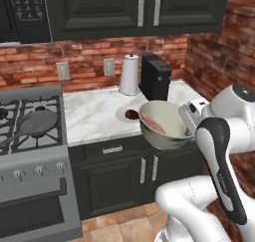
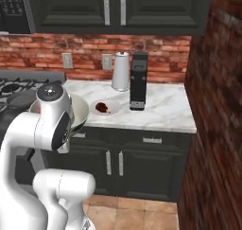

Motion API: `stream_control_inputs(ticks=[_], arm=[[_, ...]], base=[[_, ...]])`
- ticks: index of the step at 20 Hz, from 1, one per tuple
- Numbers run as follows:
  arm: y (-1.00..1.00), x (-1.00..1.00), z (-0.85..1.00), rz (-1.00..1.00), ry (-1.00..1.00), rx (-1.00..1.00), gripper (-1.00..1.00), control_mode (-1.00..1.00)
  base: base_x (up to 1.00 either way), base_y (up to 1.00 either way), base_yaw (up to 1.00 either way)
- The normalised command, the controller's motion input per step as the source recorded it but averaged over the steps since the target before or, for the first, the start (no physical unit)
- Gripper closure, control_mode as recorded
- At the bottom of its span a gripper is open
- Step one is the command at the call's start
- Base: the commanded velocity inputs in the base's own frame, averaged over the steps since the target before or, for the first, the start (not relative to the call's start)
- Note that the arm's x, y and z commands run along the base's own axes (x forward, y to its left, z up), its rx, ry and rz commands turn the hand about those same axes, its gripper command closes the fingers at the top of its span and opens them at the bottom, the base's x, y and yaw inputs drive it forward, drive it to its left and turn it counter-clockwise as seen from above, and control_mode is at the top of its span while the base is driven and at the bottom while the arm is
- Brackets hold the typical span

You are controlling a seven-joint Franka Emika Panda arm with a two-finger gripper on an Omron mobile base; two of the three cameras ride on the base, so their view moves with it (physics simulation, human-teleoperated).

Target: Place one of the steaks on the plate and the other in the bowl. Then place the bowl in the fridge.

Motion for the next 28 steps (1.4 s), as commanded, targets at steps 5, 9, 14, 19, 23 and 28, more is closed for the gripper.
stream_control_inputs(ticks=[5, 9, 14, 19, 23, 28], arm=[[0.00, 0.00, 0.00, 0.00, 0.00, 0.00, 1.00, 1.00], [0.00, 0.00, 0.00, 0.00, 0.00, 0.00, 1.00, 1.00], [0.00, 0.00, 0.00, 0.00, 0.00, 0.00, 1.00, 1.00], [0.00, 0.00, 0.00, 0.00, 0.00, 0.00, 1.00, 1.00], [0.00, 0.00, 0.00, 0.00, 0.00, 0.00, 1.00, 1.00], [0.00, 0.00, 0.00, 0.00, 0.00, 0.00, 1.00, 1.00]], base=[[-0.13, -0.44, 0.21], [-0.46, -0.46, 0.19], [-0.94, -0.47, 0.16], [-0.81, -0.27, 0.15], [-0.88, -0.06, 0.07], [-0.99, 0.00, 0.00]])
